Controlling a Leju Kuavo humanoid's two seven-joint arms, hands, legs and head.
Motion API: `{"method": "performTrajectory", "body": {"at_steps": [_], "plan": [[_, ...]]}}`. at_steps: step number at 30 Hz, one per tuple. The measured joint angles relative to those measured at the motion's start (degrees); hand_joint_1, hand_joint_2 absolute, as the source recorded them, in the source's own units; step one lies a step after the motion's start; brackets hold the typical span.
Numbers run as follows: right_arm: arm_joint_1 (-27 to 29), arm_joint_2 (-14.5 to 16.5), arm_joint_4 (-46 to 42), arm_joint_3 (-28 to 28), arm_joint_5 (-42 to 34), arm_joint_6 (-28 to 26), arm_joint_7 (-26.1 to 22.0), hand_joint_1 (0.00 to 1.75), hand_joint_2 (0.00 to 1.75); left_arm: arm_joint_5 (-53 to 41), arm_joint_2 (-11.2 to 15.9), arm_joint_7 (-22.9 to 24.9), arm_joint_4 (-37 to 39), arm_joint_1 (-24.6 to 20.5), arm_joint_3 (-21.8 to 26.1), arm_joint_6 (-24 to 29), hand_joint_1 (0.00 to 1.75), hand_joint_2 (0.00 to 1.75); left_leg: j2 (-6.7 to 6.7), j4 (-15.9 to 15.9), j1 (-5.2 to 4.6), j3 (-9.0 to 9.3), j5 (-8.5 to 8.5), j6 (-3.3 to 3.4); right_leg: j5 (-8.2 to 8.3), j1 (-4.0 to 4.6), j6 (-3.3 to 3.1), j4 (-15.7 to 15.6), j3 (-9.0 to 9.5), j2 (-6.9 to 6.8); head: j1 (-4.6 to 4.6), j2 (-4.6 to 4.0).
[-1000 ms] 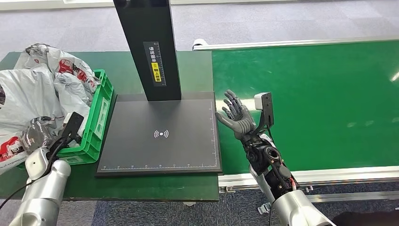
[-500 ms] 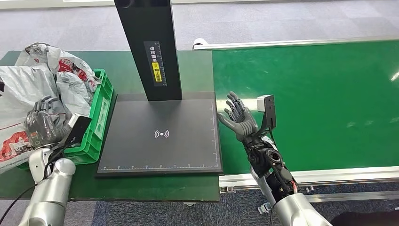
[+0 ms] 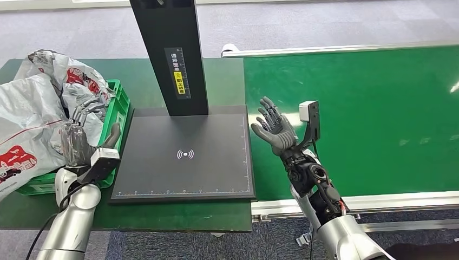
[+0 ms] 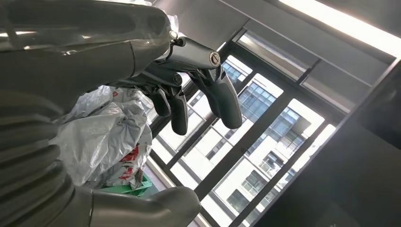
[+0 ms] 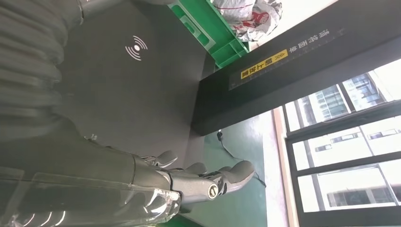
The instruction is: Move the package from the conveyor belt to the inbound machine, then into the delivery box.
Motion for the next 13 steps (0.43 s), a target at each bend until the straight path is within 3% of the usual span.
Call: {"method": "performTrajectory", "body": {"at_steps": [2,3,8,13], "plan": [[-0.2,0.0,0.2,0.1,-0.1,0.1,-0.1,0.0,1.75,0.1,0.4,0.0,-0.5,0.3,-0.6,-0.7,0.26,1.75,-0.01,0.0,0.0,-0.02,0.0,0.0,0.0,0.0,0.0,0.0,0.0,0.0,0.0,0.01],[-0.4,0.0,0.2,0.2,-0.1,0.3,-0.1,0.0,1.75,0.3,0.6,0.0,-0.6,0.4,-0.9,-1.1,0.04,1.75,-0.01,0.0,0.0,-0.02,0.0,0.0,0.0,0.0,0.0,0.0,0.0,0.0,0.0,0.01],[-0.8,0.0,0.8,0.8,-0.5,0.7,-0.4,0.0,1.75,2.4,1.1,0.1,-0.9,0.6,-1.2,-1.3,0.0,1.75,-0.02,0.0,-0.01,-0.03,0.0,0.0,0.0,-0.01,0.0,0.0,-0.02,0.0,0.01,-0.01],[-1.1,-0.2,1.2,1.4,-1.1,0.8,-0.8,0.0,1.75,10.4,1.1,-2.7,-2.1,1.3,-1.2,-3.2,0.0,1.75,-0.01,0.0,0.0,-0.03,0.0,0.0,0.0,0.0,0.0,0.0,-0.02,0.0,0.01,0.0]]}}
